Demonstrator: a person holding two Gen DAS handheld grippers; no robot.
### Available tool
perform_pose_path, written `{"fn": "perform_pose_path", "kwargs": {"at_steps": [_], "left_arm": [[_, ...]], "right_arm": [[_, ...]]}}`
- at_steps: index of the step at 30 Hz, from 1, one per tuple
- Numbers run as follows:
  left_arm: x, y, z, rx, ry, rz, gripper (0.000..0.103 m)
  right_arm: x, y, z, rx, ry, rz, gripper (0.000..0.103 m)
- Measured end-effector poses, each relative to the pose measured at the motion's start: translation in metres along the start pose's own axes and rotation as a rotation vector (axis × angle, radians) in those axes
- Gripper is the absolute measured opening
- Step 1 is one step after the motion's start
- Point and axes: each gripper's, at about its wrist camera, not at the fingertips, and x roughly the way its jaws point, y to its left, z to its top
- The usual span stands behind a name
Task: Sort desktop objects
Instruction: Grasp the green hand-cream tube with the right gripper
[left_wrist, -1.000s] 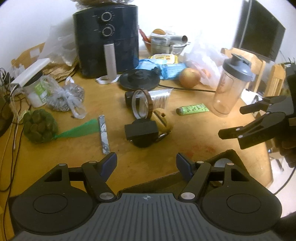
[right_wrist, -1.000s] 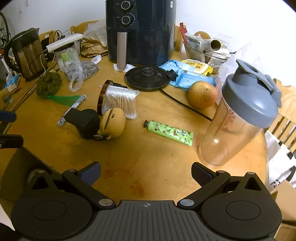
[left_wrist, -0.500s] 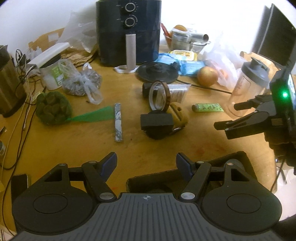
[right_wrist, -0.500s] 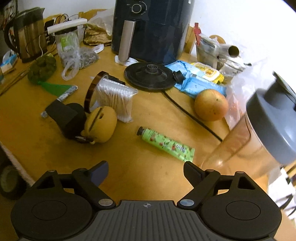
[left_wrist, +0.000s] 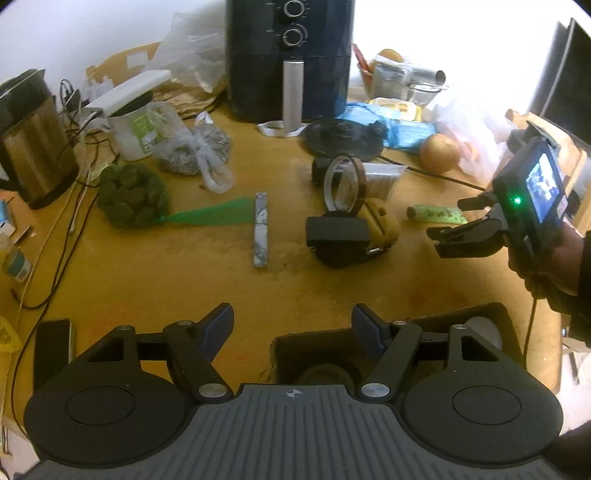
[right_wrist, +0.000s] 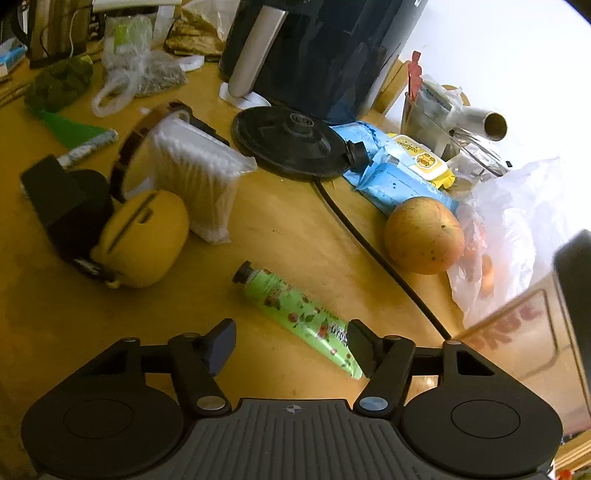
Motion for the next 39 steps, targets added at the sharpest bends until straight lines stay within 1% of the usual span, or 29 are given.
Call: {"fn": "perform_pose_path", "kwargs": {"at_steps": [1,5,7,9,10,11,15,17,19,23,27,31,36,39], "left_arm": [[-0.001,0.001,-0.001,-0.005,0.002,0.005,0.070],[-0.003,0.005,-0.003,-0.022,0.007,0.020,0.070],[-0.004,0.006,-0.004,-0.028,0.007,0.026,0.070],[-0.005,0.007,-0.005,-0.033,0.008,0.030,0.070],[-0.005,0.007,-0.006,-0.036,0.007,0.032,0.070],[-0.005,0.008,-0.006,-0.038,0.008,0.033,0.070],[-0.006,0.008,-0.006,-0.042,0.007,0.033,0.070],[-0.006,0.008,-0.006,-0.042,0.007,0.030,0.070],[-0.006,0.008,-0.006,-0.045,0.006,0.028,0.070],[-0.006,0.008,-0.005,-0.044,0.004,0.025,0.070],[-0.007,0.007,-0.004,-0.042,0.001,0.020,0.070],[-0.007,0.006,-0.004,-0.042,0.000,0.018,0.070],[-0.007,0.007,-0.005,-0.043,0.000,0.018,0.070],[-0.007,0.008,-0.005,-0.044,-0.001,0.017,0.070]], "right_arm": [[0.004,0.000,0.001,-0.003,0.004,0.000,0.064],[0.010,-0.003,0.005,-0.015,-0.016,-0.002,0.063],[0.014,-0.007,0.008,0.000,-0.017,0.015,0.061],[0.018,-0.012,0.012,0.028,-0.009,0.042,0.055],[0.019,-0.015,0.013,0.044,-0.004,0.056,0.048],[0.021,-0.017,0.015,0.058,0.001,0.065,0.044],[0.024,-0.023,0.017,0.096,0.021,0.084,0.039],[0.025,-0.025,0.018,0.116,0.036,0.091,0.034],[0.025,-0.030,0.018,0.164,0.063,0.112,0.032],[0.025,-0.036,0.017,0.242,0.096,0.161,0.031],[0.024,-0.038,0.014,0.300,0.109,0.252,0.032],[0.022,-0.034,0.012,0.300,0.091,0.273,0.038],[0.021,-0.029,0.011,0.256,0.077,0.259,0.038],[0.021,-0.029,0.010,0.261,0.069,0.250,0.037]]}}
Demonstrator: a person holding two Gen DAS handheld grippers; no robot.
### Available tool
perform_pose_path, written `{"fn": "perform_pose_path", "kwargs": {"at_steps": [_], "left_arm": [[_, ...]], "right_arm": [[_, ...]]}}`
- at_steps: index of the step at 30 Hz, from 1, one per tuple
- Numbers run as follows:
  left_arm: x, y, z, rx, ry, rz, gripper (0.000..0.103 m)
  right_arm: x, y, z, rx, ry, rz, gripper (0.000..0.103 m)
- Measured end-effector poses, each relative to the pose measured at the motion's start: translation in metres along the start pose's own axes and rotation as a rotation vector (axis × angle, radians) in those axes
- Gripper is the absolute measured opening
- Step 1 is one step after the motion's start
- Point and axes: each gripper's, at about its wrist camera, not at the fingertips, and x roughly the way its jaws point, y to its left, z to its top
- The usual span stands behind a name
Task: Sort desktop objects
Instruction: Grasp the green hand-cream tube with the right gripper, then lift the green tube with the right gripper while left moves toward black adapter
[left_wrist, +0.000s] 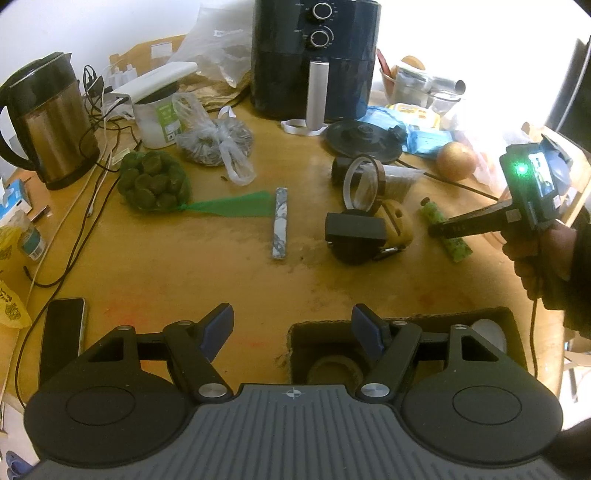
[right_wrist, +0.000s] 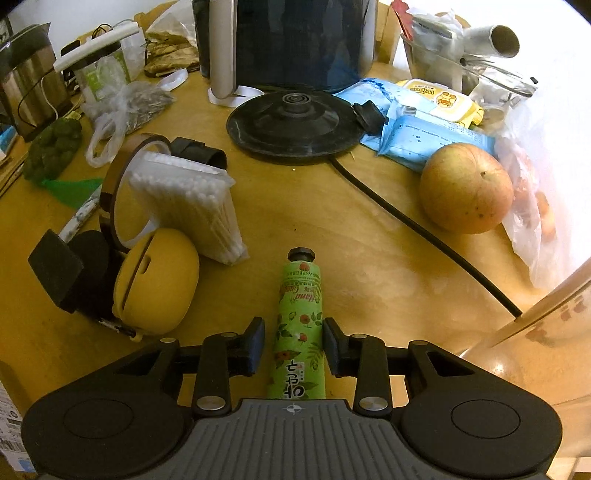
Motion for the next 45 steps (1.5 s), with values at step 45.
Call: {"fn": "perform_pose_path", "kwargs": {"at_steps": [45], "left_arm": [[-0.003,-0.006,0.014,0.153,-0.067,-0.125,0.070]], "right_arm": [[-0.110,0.012,-0.039,0.134,-0.121,0.004,0.029]]}}
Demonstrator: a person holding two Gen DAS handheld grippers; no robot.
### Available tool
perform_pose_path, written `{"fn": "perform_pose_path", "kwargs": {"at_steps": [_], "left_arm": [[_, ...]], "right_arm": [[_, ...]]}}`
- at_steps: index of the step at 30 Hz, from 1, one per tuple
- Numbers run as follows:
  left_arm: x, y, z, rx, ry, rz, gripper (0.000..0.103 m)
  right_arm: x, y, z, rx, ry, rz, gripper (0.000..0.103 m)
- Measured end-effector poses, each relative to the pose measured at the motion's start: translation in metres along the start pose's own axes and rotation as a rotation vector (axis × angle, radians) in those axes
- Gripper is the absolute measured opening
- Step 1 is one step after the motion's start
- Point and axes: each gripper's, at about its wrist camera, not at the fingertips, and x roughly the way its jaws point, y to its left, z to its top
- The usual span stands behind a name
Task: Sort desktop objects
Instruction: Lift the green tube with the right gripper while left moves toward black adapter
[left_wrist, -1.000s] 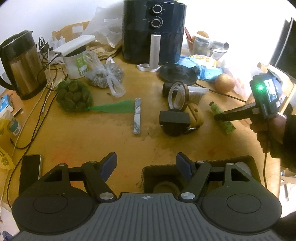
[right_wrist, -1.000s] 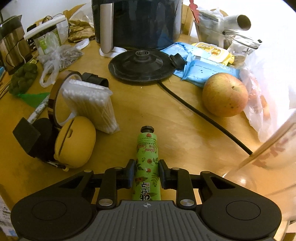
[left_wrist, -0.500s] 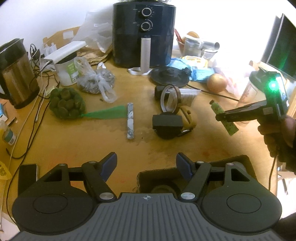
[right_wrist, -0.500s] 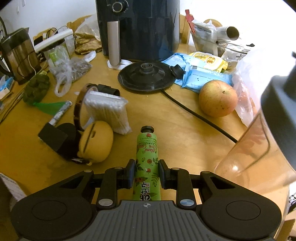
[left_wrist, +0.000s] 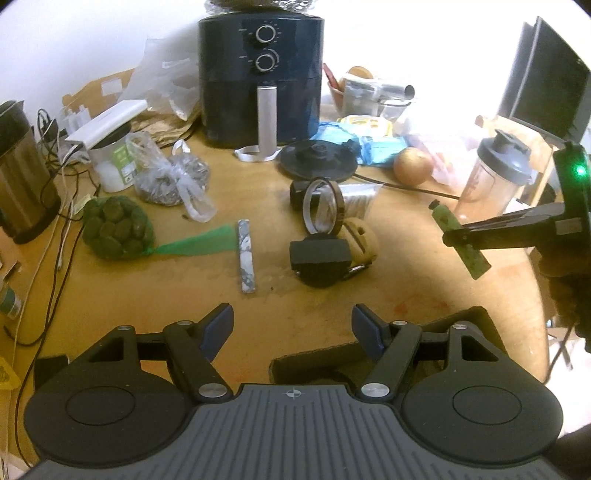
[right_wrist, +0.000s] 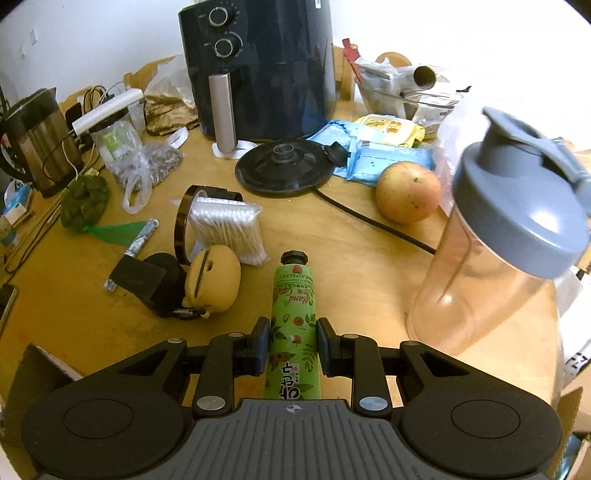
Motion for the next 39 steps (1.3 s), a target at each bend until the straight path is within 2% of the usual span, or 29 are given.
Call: {"fn": "perform_pose_path", "kwargs": {"at_steps": [13,29,39], "left_arm": [[0.007,-0.004,0.004,0.062,-0.010,-0.060,0.070],[0.026,-0.008,0.013,0.102,0.020,-0.061,0.070],[0.051,-0.014,0.026,0.088,0.072,-0.070,0.071]], "right_arm": [[-0.037,0.014,-0.010,0.054,-0.045,-0.009,0.030],[-0.050,0.011,-0.019,0.095,-0.038,-0.027,0.030],[-0.062,-0.004,-0.024,0.136,-0.038,-0.042,0.030]]}}
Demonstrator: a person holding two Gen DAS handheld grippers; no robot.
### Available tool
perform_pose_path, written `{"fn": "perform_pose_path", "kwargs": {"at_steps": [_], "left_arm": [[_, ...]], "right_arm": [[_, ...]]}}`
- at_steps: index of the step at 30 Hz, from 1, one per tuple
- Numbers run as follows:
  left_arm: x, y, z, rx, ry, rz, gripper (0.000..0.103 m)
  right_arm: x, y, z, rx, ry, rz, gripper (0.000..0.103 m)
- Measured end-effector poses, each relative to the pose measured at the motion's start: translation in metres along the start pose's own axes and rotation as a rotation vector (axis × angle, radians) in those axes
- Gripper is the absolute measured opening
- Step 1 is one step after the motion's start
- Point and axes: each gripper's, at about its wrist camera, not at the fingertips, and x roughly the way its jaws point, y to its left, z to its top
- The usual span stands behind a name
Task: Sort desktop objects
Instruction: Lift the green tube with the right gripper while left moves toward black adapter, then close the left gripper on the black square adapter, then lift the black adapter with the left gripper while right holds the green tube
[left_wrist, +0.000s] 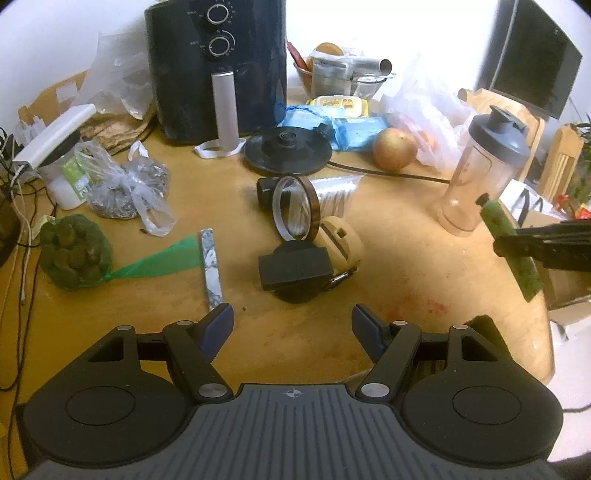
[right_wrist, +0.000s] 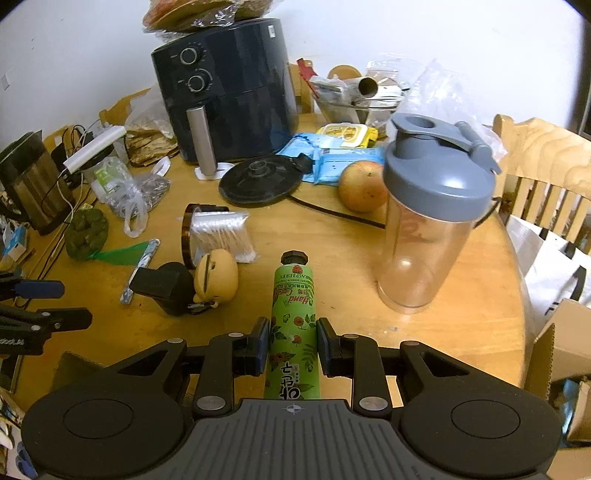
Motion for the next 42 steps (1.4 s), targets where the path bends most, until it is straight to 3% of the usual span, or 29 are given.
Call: {"fn": "perform_pose_path", "kwargs": {"at_steps": [20,22,28,42], "left_arm": [[0.056,-0.005,0.030,-0.101,0.086,0.041,0.075],[0.062,-0.007,0.032,-0.111,0.094,0.049,0.081],[0.081,-0.008,0.038,-0.152,0.123,0.071,0.081],[0.102,-0.012,0.042,-0.140,0.153,0.135,0.081]], "right_arm": [[-0.006,-0.018,-0.015,0.050,0.020,-0.010,0.030],[-0.008,-0.021,-0.016,0.056,0.020,-0.015,0.030],[-0.010,-0.031,-0.020,0.073,0.024,-0.031,0.030],[-0.017,-0.047,-0.025,0.104,0.021,-0.062,0.030]]}}
